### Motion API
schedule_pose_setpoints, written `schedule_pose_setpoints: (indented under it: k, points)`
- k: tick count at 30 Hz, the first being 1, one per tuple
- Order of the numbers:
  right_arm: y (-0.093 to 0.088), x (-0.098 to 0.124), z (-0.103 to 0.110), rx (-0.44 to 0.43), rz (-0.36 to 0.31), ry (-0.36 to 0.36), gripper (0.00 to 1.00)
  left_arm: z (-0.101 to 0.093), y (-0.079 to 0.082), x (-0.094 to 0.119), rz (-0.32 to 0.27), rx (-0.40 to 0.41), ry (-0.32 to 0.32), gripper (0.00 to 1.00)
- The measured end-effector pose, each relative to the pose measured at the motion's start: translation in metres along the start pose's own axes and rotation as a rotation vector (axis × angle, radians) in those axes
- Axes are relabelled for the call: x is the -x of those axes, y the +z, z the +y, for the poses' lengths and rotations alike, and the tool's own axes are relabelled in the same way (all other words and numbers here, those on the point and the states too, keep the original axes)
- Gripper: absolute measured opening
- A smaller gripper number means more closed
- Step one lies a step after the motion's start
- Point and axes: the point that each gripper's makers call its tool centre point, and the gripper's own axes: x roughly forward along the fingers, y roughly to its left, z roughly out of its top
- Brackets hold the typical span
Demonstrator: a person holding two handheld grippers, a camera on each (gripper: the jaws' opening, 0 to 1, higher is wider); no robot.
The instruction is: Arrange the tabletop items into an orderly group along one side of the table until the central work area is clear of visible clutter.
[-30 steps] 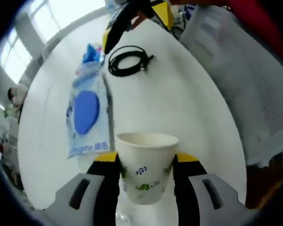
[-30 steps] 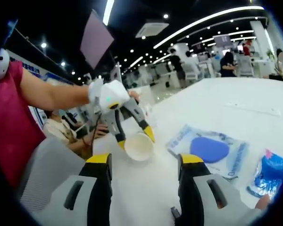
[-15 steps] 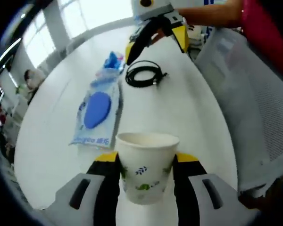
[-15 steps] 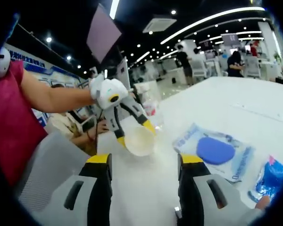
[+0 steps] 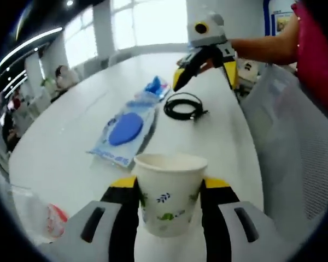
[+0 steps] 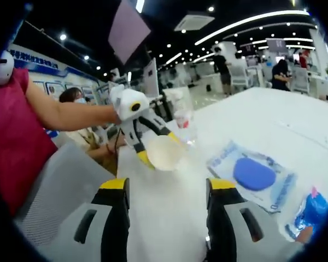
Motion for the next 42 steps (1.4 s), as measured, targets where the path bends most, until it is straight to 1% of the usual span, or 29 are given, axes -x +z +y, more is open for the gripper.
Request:
schedule_pose_setpoints:
  k: [4,6,8,11,13,14,17,21,25,26,27,29,32,34,37,39,42]
  points:
    - [0.0,0.0,0.005,0.044,0.026,0.006,0.56,0.003,0.002,0.004,-0.047,0.053,0.029,0.41]
    - [0.001,0.001,0.006,0.062,0.032,0.005,0.56,0.006,0.004,0.006,-0.083,0.089,0.048,0.41]
    - [0.003,0.002,0.007,0.105,0.037,-0.003,0.56,0.009,0.005,0.009,-0.112,0.117,0.067,0.41]
    - [0.003,0.002,0.009,0.141,0.042,-0.008,0.56,0.015,0.004,0.012,-0.143,0.154,0.097,0.41]
    - [0.001,0.003,0.009,0.179,0.059,-0.02,0.56,0.019,0.004,0.013,-0.163,0.176,0.119,0.41]
    - [-0.001,0.003,0.008,0.213,0.071,-0.03,0.56,0.021,0.004,0.013,-0.177,0.196,0.129,0.41]
    - [-0.004,0.003,0.009,0.263,0.094,-0.043,0.56,0.028,0.005,0.012,-0.215,0.228,0.155,0.41]
    - [-0.006,0.003,0.01,0.268,0.099,-0.039,0.55,0.039,0.005,0.01,-0.257,0.257,0.199,0.41]
    - [-0.004,0.003,0.008,0.266,0.093,-0.04,0.55,0.051,0.012,0.012,-0.344,0.289,0.246,0.41]
    - [-0.004,0.002,0.006,0.262,0.091,-0.041,0.55,0.052,0.014,0.012,-0.36,0.293,0.25,0.4]
    - [-0.004,0.003,0.005,0.26,0.089,-0.042,0.55,0.055,0.016,0.013,-0.392,0.314,0.261,0.4]
    - [-0.003,0.003,0.003,0.258,0.084,-0.044,0.55,0.057,0.015,0.013,-0.411,0.315,0.274,0.4]
    - [-0.002,0.002,0.002,0.256,0.081,-0.043,0.55,0.067,0.015,0.015,-0.47,0.353,0.326,0.4]
    - [-0.003,0.002,0.001,0.253,0.083,-0.043,0.55,0.074,0.013,0.017,-0.491,0.353,0.374,0.4]
    - [-0.005,0.001,0.0,0.247,0.092,-0.041,0.55,0.08,0.012,0.018,-0.514,0.36,0.412,0.4]
    - [-0.007,-0.001,-0.001,0.246,0.1,-0.04,0.55,0.086,0.013,0.019,-0.541,0.376,0.441,0.4]
    - [-0.008,-0.002,-0.001,0.24,0.108,-0.04,0.55,0.091,0.017,0.018,-0.569,0.375,0.477,0.4]
